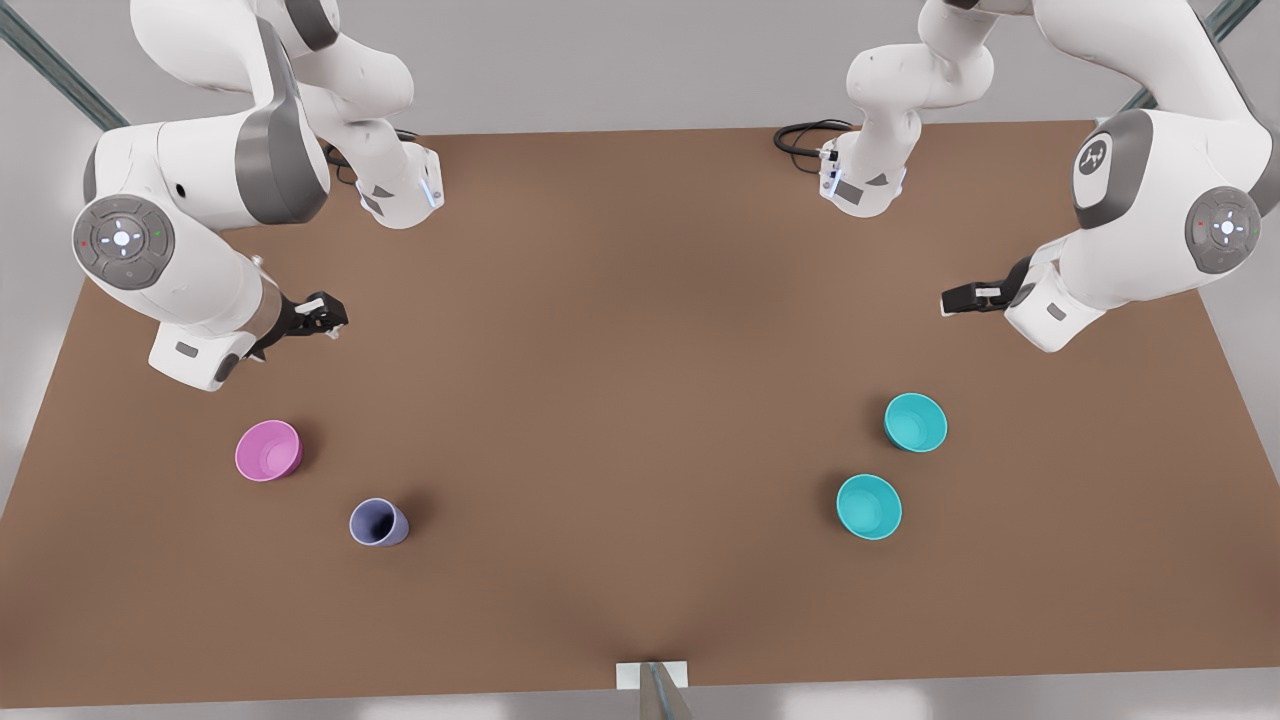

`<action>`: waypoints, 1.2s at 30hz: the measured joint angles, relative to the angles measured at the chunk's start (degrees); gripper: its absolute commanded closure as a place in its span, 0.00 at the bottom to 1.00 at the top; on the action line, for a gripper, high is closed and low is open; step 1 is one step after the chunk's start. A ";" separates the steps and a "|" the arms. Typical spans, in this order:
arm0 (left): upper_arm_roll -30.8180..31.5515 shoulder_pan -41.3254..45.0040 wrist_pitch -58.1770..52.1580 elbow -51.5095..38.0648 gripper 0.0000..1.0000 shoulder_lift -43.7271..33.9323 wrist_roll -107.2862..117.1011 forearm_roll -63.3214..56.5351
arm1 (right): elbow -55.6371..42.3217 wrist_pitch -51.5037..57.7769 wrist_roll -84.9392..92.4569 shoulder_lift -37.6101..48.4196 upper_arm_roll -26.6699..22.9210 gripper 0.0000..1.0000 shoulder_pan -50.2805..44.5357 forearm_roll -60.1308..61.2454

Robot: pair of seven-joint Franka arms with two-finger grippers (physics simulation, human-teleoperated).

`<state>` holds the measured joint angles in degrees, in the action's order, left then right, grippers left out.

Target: Stack the blue bowl on the pink bowl

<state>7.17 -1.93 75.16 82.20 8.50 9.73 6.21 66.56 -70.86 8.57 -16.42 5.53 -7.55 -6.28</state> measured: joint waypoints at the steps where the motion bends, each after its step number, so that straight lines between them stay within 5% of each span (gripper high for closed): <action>1: 0.00 0.02 0.00 0.00 0.00 0.00 0.03 0.01 | -0.02 0.15 -0.05 -0.02 0.00 0.00 0.04 -0.02; 9: 0.00 0.07 0.01 -0.05 0.00 0.11 0.19 0.05 | 1.02 -4.33 0.92 -13.33 -0.22 0.00 17.02 -4.18; 15: 0.00 0.00 -0.01 0.00 0.00 0.35 0.26 0.06 | 14.45 -18.94 2.00 -17.29 0.13 0.00 26.77 -3.53; 30: -0.12 -0.85 0.11 -1.31 0.00 1.43 0.35 0.12 | 26.50 -44.54 3.96 -24.33 0.26 0.02 31.11 2.14; 32: -0.11 -1.38 0.15 -1.35 0.00 2.00 0.36 0.10 | 26.59 -45.45 4.18 -24.47 0.26 0.47 31.21 2.39; 34: -0.29 -1.47 0.60 -1.55 0.00 2.24 0.35 0.00 | 26.58 -45.95 4.51 -24.54 0.31 0.79 31.26 2.74; 36: -0.40 -2.01 1.26 -1.62 0.00 2.69 0.33 0.00 | 26.40 -46.17 5.23 -24.85 0.26 0.79 31.27 3.63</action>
<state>6.77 -3.94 76.42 80.58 11.19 10.06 6.21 92.96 -117.03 13.80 -41.26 5.80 23.72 -2.65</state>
